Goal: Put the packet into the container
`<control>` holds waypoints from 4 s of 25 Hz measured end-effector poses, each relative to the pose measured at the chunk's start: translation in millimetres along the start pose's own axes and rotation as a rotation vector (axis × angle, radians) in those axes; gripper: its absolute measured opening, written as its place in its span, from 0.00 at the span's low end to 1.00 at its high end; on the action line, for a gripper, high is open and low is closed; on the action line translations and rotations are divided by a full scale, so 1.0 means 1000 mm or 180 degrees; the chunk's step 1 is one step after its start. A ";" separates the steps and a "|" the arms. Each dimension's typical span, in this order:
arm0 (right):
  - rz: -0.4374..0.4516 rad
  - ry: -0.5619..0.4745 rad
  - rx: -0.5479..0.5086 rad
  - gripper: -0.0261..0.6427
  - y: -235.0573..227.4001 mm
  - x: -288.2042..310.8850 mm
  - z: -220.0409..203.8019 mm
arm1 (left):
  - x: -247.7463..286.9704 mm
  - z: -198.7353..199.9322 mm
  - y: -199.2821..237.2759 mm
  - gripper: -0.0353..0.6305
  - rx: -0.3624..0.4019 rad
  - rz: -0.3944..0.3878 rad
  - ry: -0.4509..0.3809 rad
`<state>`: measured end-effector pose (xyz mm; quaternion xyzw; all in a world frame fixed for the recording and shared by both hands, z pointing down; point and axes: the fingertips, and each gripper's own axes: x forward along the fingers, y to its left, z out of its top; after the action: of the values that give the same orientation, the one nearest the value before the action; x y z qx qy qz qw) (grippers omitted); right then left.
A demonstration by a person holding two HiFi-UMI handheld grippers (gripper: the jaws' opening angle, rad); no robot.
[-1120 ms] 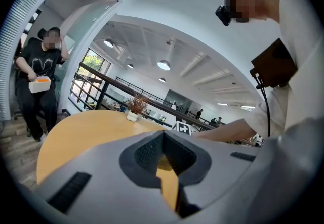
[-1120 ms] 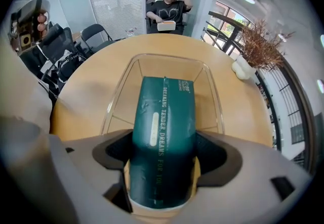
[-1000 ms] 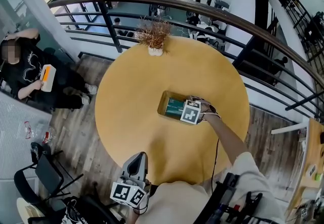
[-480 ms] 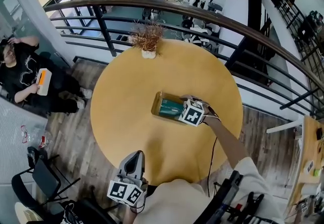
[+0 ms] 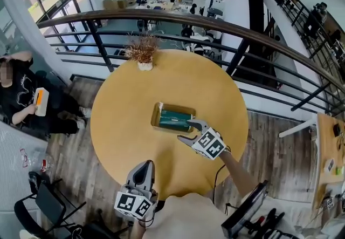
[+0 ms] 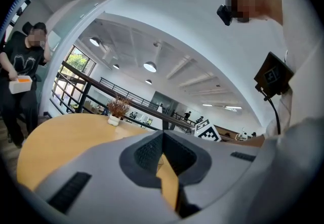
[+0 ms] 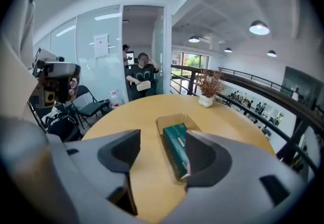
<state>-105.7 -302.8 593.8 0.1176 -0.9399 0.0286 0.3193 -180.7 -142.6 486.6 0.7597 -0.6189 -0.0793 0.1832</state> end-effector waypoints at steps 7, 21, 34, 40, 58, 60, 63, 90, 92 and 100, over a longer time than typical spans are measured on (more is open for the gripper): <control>-0.0615 -0.0485 0.0106 0.13 -0.007 -0.041 0.008 | 0.006 0.000 -0.014 0.06 0.0074 -0.0138 -0.0008; -0.0940 -0.1008 0.0485 0.05 0.028 -0.114 -0.001 | 0.018 0.000 -0.037 0.06 0.0243 -0.0326 -0.0008; -0.1698 -0.1278 0.1216 0.05 0.073 -0.199 -0.060 | 0.020 -0.004 -0.071 0.06 0.0377 -0.0650 0.0117; -0.1897 -0.1315 0.1449 0.05 0.092 -0.215 -0.073 | 0.010 -0.011 -0.078 0.06 0.0379 -0.0696 0.0183; -0.2083 -0.1427 0.1345 0.05 0.134 -0.222 -0.054 | -0.036 -0.025 -0.078 0.06 0.0276 -0.0797 0.0203; -0.2061 -0.1440 0.1352 0.05 0.140 -0.222 -0.057 | -0.041 -0.028 -0.079 0.06 0.0290 -0.0777 0.0198; -0.2004 -0.1445 0.1328 0.05 0.152 -0.222 -0.063 | -0.052 -0.039 -0.086 0.06 0.0283 -0.0746 0.0216; -0.2000 -0.1364 0.1278 0.04 0.253 -0.275 -0.137 | -0.154 -0.101 -0.166 0.06 0.0349 -0.0695 0.0187; -0.1990 -0.1366 0.1262 0.04 0.254 -0.274 -0.136 | -0.157 -0.102 -0.167 0.06 0.0350 -0.0700 0.0181; -0.1985 -0.1345 0.1178 0.04 0.250 -0.270 -0.131 | -0.157 -0.098 -0.166 0.06 0.0355 -0.0679 0.0149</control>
<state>119.6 11.3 539.0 0.4551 -0.8831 0.0741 0.0864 -30.4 54.8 497.9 0.8319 -0.5336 -0.0461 0.1456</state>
